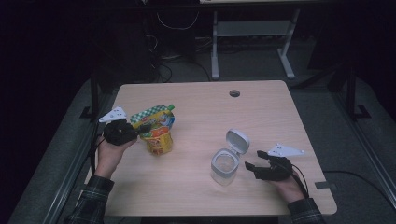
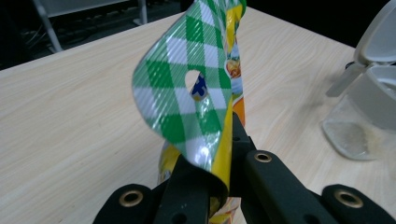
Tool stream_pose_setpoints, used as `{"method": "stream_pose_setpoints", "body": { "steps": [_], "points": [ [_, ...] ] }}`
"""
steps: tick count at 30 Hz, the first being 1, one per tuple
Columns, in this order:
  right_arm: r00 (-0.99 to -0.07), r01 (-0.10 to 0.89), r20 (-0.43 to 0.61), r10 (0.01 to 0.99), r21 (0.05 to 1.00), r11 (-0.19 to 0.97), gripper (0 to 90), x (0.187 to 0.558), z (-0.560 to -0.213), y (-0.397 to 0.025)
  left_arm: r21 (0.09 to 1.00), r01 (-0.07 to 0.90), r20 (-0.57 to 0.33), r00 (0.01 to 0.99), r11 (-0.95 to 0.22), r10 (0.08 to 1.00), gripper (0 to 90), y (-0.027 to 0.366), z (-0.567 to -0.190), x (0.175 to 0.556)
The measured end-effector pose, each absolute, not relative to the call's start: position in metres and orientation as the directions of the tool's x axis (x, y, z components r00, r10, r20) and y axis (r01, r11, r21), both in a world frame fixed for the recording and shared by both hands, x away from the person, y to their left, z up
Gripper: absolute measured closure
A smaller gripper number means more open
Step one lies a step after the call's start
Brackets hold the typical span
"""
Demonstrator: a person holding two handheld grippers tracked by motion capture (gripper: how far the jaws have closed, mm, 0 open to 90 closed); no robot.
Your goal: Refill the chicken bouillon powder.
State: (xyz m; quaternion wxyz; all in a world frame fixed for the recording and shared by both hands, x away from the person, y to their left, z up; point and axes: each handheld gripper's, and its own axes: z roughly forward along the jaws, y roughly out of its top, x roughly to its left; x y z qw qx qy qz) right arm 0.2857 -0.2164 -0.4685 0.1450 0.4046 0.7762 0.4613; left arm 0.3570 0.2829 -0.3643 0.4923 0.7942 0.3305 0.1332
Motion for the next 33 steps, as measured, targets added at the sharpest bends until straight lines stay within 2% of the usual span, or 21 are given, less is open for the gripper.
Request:
{"method": "stream_pose_setpoints", "body": {
  "steps": [11,17,24,28,33],
  "points": [
    [-0.628,0.485,0.149,0.764,0.843,0.234,27.0,0.276,-0.46,-0.215,0.874,0.378,-0.129,0.786,-0.305,0.604,90.0,0.274,-0.352,0.347],
    [-0.62,0.495,0.165,0.767,0.841,0.219,34.3,0.267,-0.456,-0.22,0.89,0.362,-0.148,0.805,-0.278,0.575,90.0,0.27,-0.343,0.339],
    [-0.62,0.487,0.166,0.766,0.847,0.211,64.9,0.249,-0.443,-0.228,0.896,0.347,-0.154,0.829,-0.277,0.538,90.0,0.259,-0.333,0.33],
    [-0.639,0.469,0.155,0.753,0.855,0.222,87.4,0.245,-0.436,-0.23,0.9,0.338,-0.158,0.842,-0.275,0.516,90.0,0.252,-0.327,0.326],
    [-0.696,0.432,0.13,0.706,0.861,0.267,89.7,0.24,-0.429,-0.225,0.908,0.326,-0.164,0.855,-0.264,0.491,90.0,0.246,-0.321,0.323]
  ]
}}
